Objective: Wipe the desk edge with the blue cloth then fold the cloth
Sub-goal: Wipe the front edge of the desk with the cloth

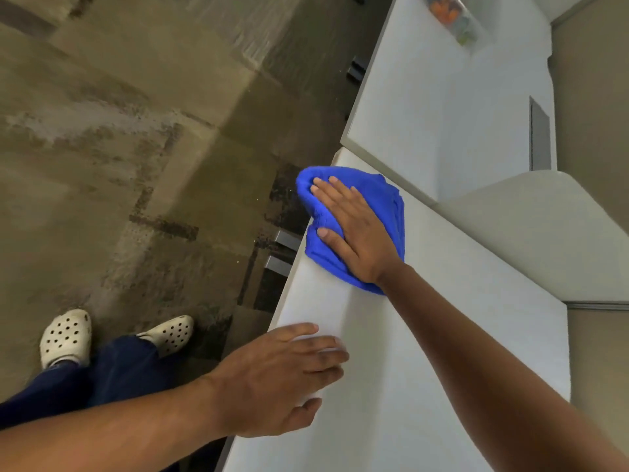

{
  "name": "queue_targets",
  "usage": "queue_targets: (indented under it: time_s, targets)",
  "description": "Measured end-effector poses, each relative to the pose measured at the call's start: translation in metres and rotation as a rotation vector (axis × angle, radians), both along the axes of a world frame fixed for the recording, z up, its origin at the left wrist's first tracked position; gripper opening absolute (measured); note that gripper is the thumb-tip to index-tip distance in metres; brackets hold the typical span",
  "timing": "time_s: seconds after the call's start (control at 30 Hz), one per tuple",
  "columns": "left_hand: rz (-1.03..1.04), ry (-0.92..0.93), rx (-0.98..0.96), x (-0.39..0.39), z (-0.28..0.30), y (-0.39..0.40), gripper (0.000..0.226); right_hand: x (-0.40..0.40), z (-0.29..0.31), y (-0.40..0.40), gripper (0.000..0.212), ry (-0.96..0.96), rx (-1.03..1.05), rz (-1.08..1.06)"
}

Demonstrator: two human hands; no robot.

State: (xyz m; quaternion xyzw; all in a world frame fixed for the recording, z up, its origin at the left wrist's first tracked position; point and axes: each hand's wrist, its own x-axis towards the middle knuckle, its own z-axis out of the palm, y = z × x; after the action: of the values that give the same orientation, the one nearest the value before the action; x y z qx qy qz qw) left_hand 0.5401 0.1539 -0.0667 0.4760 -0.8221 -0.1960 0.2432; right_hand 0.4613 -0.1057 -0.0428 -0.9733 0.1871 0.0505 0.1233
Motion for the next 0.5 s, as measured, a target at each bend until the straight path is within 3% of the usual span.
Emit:
queue_targets:
  time_s: [0.27, 0.5]
  targets:
    - [-0.003, 0.044, 0.116, 0.000, -0.001, 0.001, 0.049, 0.009, 0.000, -0.021, 0.066, -0.130, -0.015, -0.345]
    - [0.014, 0.096, 0.153, -0.001, 0.004, 0.002, 0.052, -0.036, 0.006, -0.021, 0.068, -0.005, -0.027, -0.592]
